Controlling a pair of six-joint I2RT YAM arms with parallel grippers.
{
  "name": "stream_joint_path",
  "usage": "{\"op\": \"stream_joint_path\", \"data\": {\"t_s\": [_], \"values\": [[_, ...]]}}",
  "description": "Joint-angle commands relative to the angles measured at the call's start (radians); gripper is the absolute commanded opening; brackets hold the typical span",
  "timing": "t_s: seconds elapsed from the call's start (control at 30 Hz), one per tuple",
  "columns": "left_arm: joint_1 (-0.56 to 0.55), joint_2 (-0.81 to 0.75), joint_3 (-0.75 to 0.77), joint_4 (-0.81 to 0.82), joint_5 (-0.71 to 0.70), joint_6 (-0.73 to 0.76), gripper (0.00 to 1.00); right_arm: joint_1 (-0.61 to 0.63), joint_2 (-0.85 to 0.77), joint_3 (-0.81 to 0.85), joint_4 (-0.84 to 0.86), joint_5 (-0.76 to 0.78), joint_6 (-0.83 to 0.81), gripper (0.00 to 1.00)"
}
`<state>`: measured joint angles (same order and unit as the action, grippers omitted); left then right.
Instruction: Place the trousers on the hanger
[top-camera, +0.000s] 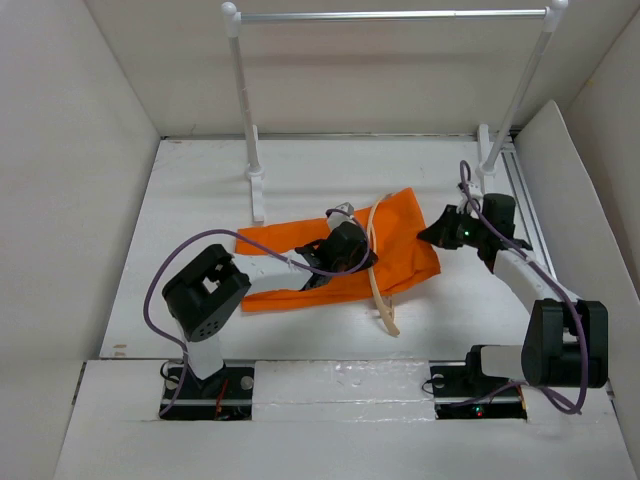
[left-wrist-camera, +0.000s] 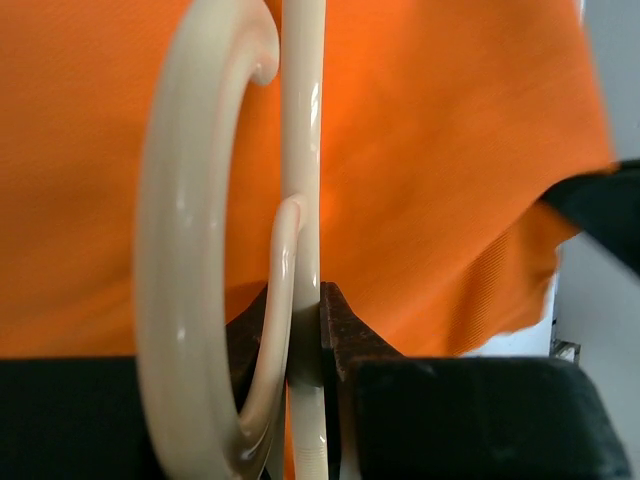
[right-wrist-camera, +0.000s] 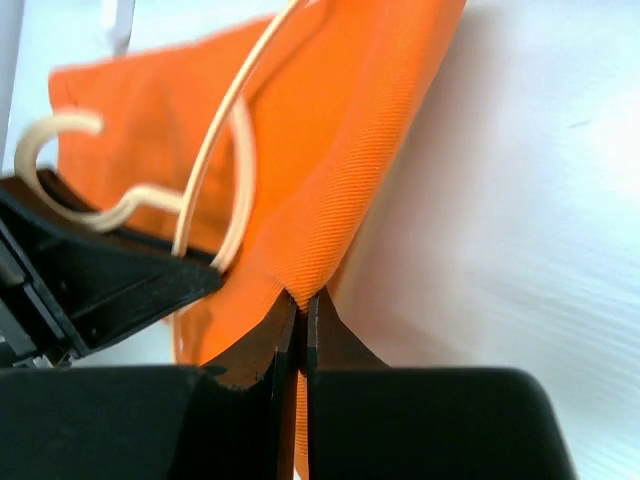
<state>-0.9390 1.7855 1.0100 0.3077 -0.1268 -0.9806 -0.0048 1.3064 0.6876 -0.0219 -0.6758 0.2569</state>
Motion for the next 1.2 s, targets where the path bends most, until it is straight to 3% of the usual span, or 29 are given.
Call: {"op": "stream_joint_path", "data": {"t_s": [0.0,0.2,0.53,0.8,1.1,1.17], "values": [[0.014,-0.067,-0.05,-0.099,-0.039,0.057,0.0,-0.093,-0.032,0.087,-0.064,-0.031,-0.05,0.0],[0.023,-0.153,-0.06,-0.189,-0.117,0.111,0.0,-0.279,-0.099,0.023,-0.138,-0.053,-0.108,0.0],[0.034,-0.195,-0.102,-0.242,-0.145,0.118,0.0,-0.377,-0.104,-0.066,-0.118,-0.076,-0.13,0.0],[0.034,-0.204,-0.044,-0.306,-0.204,0.138,0.0,-0.414,-0.059,-0.036,-0.131,-0.074,-0.151,0.0],[0.034,-0.256,-0.027,-0.263,-0.159,0.141,0.0,-0.347,-0.009,-0.091,-0.093,-0.051,-0.142,0.0],[0.034,-0.271,-0.013,-0.252,-0.152,0.141,0.0,-0.334,-0.006,-0.083,-0.11,-0.044,-0.146,0.06]]}}
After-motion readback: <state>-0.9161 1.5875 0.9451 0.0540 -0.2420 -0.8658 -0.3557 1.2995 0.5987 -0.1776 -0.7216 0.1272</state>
